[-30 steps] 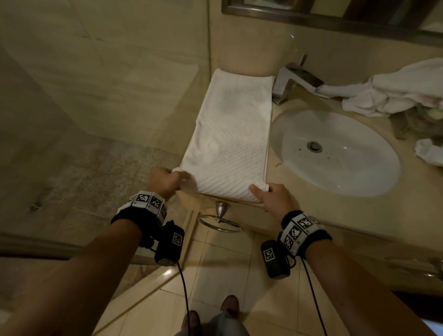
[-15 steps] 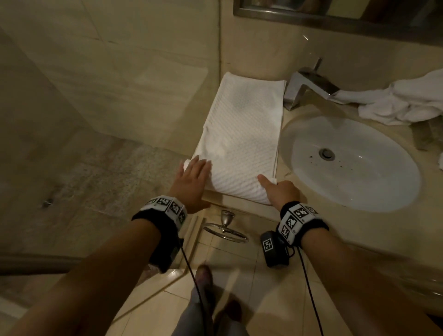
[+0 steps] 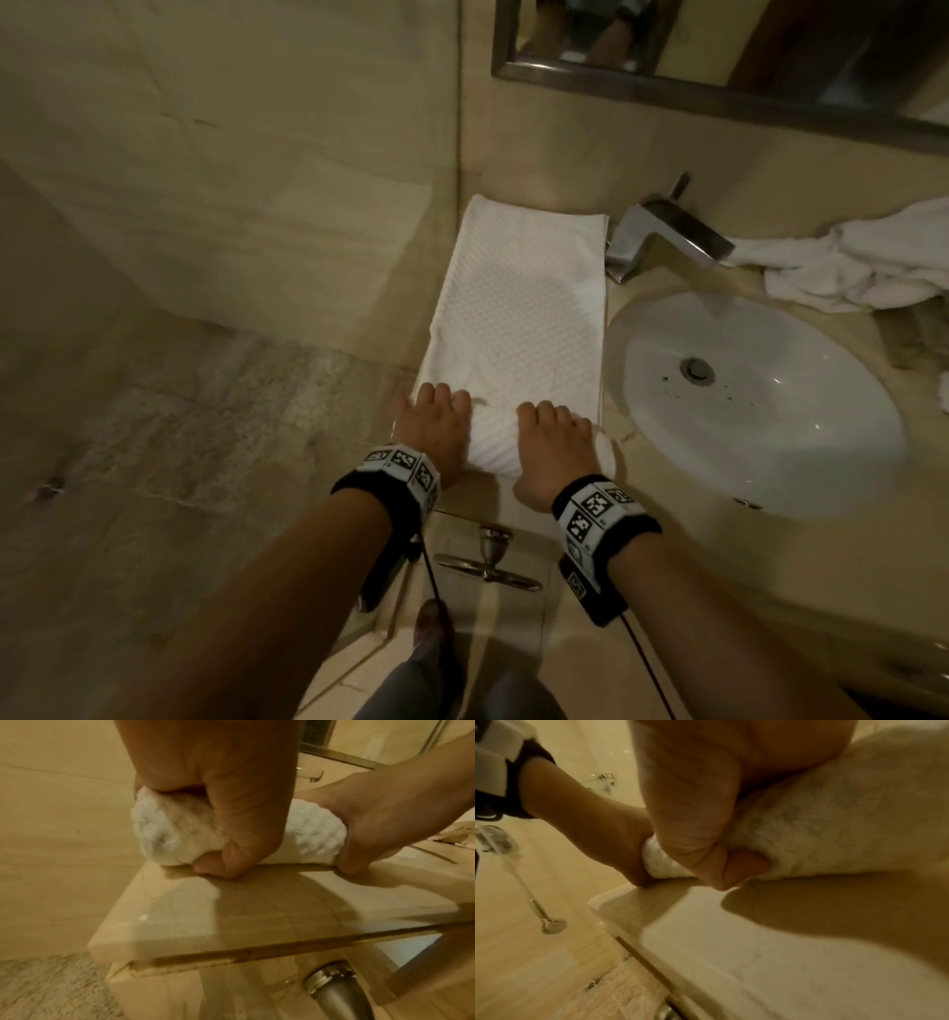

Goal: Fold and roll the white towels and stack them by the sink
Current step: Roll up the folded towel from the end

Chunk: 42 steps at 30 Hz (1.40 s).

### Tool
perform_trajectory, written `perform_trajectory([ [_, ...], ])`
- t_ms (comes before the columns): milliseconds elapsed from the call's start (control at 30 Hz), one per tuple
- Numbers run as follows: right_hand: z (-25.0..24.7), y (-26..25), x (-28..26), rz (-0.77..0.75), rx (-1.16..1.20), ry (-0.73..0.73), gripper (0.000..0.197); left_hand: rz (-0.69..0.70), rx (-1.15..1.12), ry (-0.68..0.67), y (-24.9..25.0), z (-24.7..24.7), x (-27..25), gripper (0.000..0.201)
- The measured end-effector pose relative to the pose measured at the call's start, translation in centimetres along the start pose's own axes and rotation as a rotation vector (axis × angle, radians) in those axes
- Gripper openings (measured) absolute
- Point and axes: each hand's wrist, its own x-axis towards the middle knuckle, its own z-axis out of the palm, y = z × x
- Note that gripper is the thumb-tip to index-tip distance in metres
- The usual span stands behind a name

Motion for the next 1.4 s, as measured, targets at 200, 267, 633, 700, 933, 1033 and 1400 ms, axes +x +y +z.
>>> perform_trajectory([
  [200,-0.8,-0.4,1.5,0.092,0.077,-0.067,0.064,0.008,-0.076,-0.116,-0.8,-1.2,2.2,0.058],
  [267,-1.3,0.1,2.3,0.081,0.118,-0.101,0.061,0.021,-0.09,-0.153,-1.0,-1.6,2.6,0.059],
  [633,-4.7,4.6,5.9,0.21,0.606,-0.387,0.053,0.167,0.04,-0.032,-0.1,-2.5,0.9,0.077],
  [700,-4.1,6.5,7.0,0.49,0.633,-0.211,0.065,0.154,0.043,-0.036,0.0,-2.6,0.8,0.077],
  [933,-0.5,7.6,6.2,0.538,0.632,-0.108,0.062,0.254,0.1,-0.059,0.7,-2.9,0.4,0.072],
  [1033,-0.8,7.7,5.9,0.539,0.662,-0.098,0.061,0.279,0.084,-0.047,1.4,-3.4,0.6,0.064],
  [1400,-2.5,9.4,5.4,0.349,0.367,-0.358,0.038,0.323,0.03,-0.062,1.2,-3.9,1.1,0.063],
])
